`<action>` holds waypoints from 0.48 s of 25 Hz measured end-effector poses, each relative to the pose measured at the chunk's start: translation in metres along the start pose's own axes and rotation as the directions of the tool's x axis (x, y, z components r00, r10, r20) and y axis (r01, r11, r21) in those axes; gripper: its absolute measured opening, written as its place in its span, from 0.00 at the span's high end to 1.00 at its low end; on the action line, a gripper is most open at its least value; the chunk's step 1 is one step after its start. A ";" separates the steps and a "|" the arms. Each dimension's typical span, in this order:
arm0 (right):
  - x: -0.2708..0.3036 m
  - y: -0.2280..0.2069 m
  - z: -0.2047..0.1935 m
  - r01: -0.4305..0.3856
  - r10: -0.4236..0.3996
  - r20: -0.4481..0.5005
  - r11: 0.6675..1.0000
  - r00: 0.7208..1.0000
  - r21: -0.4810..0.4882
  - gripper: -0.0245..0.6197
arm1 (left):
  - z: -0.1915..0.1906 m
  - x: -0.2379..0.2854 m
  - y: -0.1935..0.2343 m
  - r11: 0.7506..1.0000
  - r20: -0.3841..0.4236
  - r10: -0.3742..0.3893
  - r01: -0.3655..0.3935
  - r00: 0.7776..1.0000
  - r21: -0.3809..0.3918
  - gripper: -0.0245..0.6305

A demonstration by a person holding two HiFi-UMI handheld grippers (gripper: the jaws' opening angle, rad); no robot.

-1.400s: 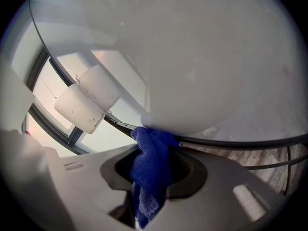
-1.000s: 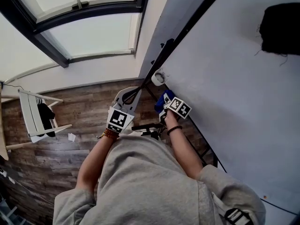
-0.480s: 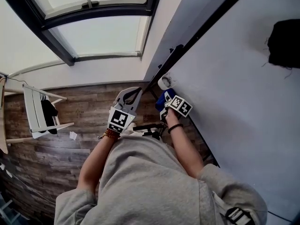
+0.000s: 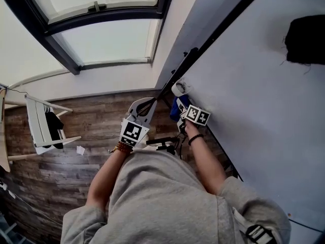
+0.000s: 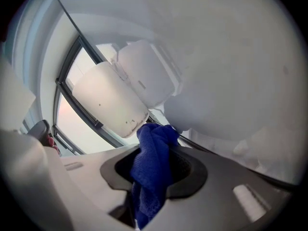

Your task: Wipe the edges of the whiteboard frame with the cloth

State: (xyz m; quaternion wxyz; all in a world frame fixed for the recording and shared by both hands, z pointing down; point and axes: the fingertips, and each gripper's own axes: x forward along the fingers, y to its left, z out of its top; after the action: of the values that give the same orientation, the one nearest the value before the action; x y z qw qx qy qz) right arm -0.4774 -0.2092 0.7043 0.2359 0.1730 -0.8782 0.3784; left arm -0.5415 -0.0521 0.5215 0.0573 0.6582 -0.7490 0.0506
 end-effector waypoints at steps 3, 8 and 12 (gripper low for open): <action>-0.019 -0.001 -0.010 -0.006 0.006 0.001 1.000 1.000 -0.012 0.75 | -0.001 0.001 -0.017 0.999 -0.003 -0.046 0.046 0.999 -0.005 0.95; -0.072 -0.011 -0.041 0.024 -0.023 0.023 0.999 0.999 -0.021 0.74 | -0.010 0.003 -0.057 0.991 -0.031 -0.135 0.134 0.990 -0.027 0.95; -0.123 -0.024 -0.051 0.067 -0.064 0.085 0.997 0.994 -0.032 0.74 | -0.017 0.013 -0.099 0.973 -0.044 -0.231 0.230 0.972 -0.022 0.95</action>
State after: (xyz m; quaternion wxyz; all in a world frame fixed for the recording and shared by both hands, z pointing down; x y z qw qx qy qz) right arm -0.3499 -0.1709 0.6823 0.2140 0.2136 -0.8876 0.3475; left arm -0.4451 -0.0750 0.5404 0.0855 0.7389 -0.6663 0.0528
